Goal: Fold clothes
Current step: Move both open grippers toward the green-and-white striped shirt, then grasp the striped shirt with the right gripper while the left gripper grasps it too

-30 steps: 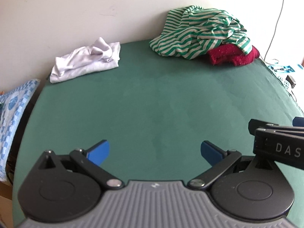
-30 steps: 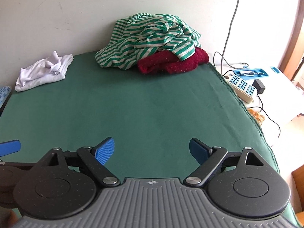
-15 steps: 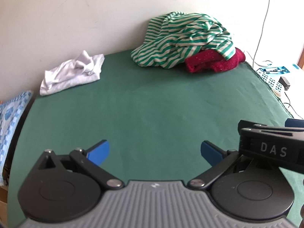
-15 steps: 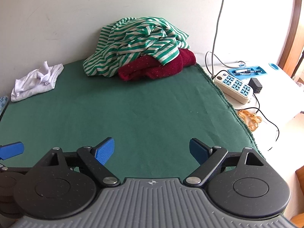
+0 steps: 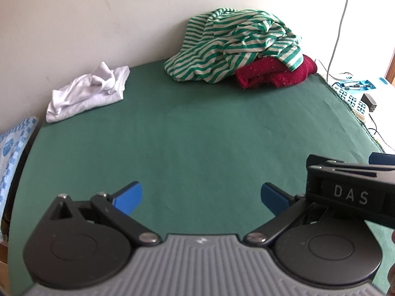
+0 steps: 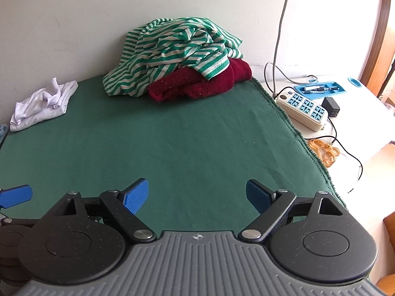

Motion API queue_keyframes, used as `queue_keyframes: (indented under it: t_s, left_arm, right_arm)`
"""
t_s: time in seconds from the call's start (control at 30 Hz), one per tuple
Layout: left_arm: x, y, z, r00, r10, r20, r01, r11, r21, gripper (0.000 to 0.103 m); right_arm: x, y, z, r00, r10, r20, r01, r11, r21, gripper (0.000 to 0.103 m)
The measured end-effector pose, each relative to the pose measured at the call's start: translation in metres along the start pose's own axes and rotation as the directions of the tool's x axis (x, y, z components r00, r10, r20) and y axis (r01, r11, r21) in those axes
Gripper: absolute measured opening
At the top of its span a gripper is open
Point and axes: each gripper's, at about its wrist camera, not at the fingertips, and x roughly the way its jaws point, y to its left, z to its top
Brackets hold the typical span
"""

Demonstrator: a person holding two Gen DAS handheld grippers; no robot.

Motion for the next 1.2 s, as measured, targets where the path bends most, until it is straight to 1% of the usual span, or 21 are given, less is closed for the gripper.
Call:
queue_keyframes:
  t_s: [0.17, 0.23, 0.3, 0.4, 0.47, 0.53, 0.57, 0.63, 0.7, 0.73, 0.77, 0.83, 0.87, 0.97, 1.03, 1.07, 1.1, 1.13, 1.17, 1.2]
  left_arm:
    - [0.008, 0.001, 0.005, 0.999, -0.024, -0.026, 0.024, 1.000, -0.001, 0.102]
    - [0.011, 0.002, 0.009, 0.999, -0.035, -0.035, 0.035, 0.999, -0.002, 0.102]
    - [0.013, 0.009, 0.034, 0.998, -0.056, -0.031, 0.056, 0.998, -0.001, 0.102]
    - [0.015, 0.021, 0.071, 0.996, -0.087, -0.024, 0.087, 0.996, 0.000, 0.102]
    - [0.016, 0.029, 0.098, 0.996, -0.093, -0.007, 0.093, 0.996, -0.001, 0.102]
    - [0.017, 0.037, 0.126, 0.995, -0.097, 0.027, 0.097, 0.995, 0.013, 0.102]
    - [0.019, 0.040, 0.137, 0.994, -0.098, 0.040, 0.097, 0.995, 0.032, 0.102]
    - [0.028, 0.044, 0.151, 0.996, -0.073, 0.043, 0.070, 0.995, 0.064, 0.102]
    - [0.036, 0.051, 0.156, 0.999, -0.046, 0.027, 0.044, 0.998, 0.045, 0.102]
    - [0.040, 0.054, 0.156, 0.999, -0.036, 0.018, 0.035, 0.999, 0.031, 0.102]
    - [0.042, 0.058, 0.154, 0.999, -0.039, 0.017, 0.039, 0.999, 0.009, 0.102]
    - [0.046, 0.065, 0.148, 0.998, -0.059, 0.017, 0.060, 0.998, -0.022, 0.102]
    - [0.048, 0.067, 0.146, 0.998, -0.064, 0.015, 0.064, 0.998, -0.021, 0.102]
    - [0.059, 0.070, 0.141, 0.996, -0.089, 0.003, 0.089, 0.996, 0.002, 0.102]
    - [0.067, 0.069, 0.142, 0.995, -0.095, 0.003, 0.095, 0.995, 0.022, 0.102]
    - [0.072, 0.069, 0.144, 0.996, -0.091, 0.010, 0.091, 0.995, 0.027, 0.102]
    - [0.078, 0.068, 0.146, 0.995, -0.102, 0.013, 0.102, 0.994, 0.033, 0.102]
    - [0.085, 0.067, 0.148, 0.993, -0.114, 0.015, 0.113, 0.993, 0.039, 0.102]
    - [0.093, 0.066, 0.151, 0.992, -0.125, 0.020, 0.124, 0.991, 0.044, 0.102]
    - [0.102, 0.063, 0.155, 0.992, -0.121, 0.039, 0.119, 0.992, 0.051, 0.102]
  right_arm:
    - [0.005, 0.001, 0.002, 1.000, 0.009, 0.002, -0.009, 1.000, -0.029, 0.088]
    - [0.009, 0.001, 0.009, 1.000, 0.010, 0.015, -0.009, 0.997, -0.073, 0.088]
    - [0.015, -0.001, 0.025, 0.999, 0.035, 0.023, -0.032, 0.991, -0.132, 0.088]
    - [0.025, -0.007, 0.065, 0.996, 0.080, 0.049, -0.068, 0.973, -0.219, 0.087]
    - [0.035, -0.016, 0.101, 0.993, 0.107, 0.057, -0.091, 0.969, -0.231, 0.087]
    - [0.048, -0.027, 0.141, 0.984, 0.155, 0.089, -0.131, 0.965, -0.228, 0.087]
    - [0.059, -0.029, 0.159, 0.984, 0.154, 0.090, -0.129, 0.962, -0.241, 0.088]
    - [0.083, -0.031, 0.193, 0.986, 0.145, 0.083, -0.118, 0.957, -0.264, 0.088]
    - [0.108, -0.031, 0.216, 0.982, 0.172, 0.084, -0.142, 0.950, -0.278, 0.088]
    - [0.119, -0.028, 0.222, 0.980, 0.176, 0.091, -0.144, 0.948, -0.283, 0.088]
    - [0.130, -0.024, 0.228, 0.979, 0.180, 0.099, -0.145, 0.947, -0.287, 0.088]
    - [0.156, -0.013, 0.235, 0.981, 0.152, 0.119, -0.109, 0.946, -0.307, 0.087]
    - [0.164, -0.008, 0.235, 0.980, 0.156, 0.123, -0.111, 0.943, -0.312, 0.085]
    - [0.188, 0.009, 0.230, 0.977, 0.167, 0.133, -0.115, 0.936, -0.332, 0.084]
    - [0.205, 0.022, 0.224, 0.987, 0.092, 0.135, -0.034, 0.925, -0.378, 0.082]
    - [0.209, 0.025, 0.219, 0.985, 0.073, 0.155, -0.004, 0.915, -0.404, 0.073]
    - [0.207, 0.025, 0.214, 0.978, 0.092, 0.185, -0.005, 0.906, -0.424, 0.063]
    - [0.202, 0.022, 0.212, 0.974, 0.121, 0.194, -0.029, 0.906, -0.423, 0.041]
    - [0.196, 0.020, 0.210, 0.968, 0.151, 0.202, -0.053, 0.905, -0.421, 0.023]
    - [0.189, 0.014, 0.210, 0.963, 0.188, 0.194, -0.098, 0.912, -0.399, 0.016]
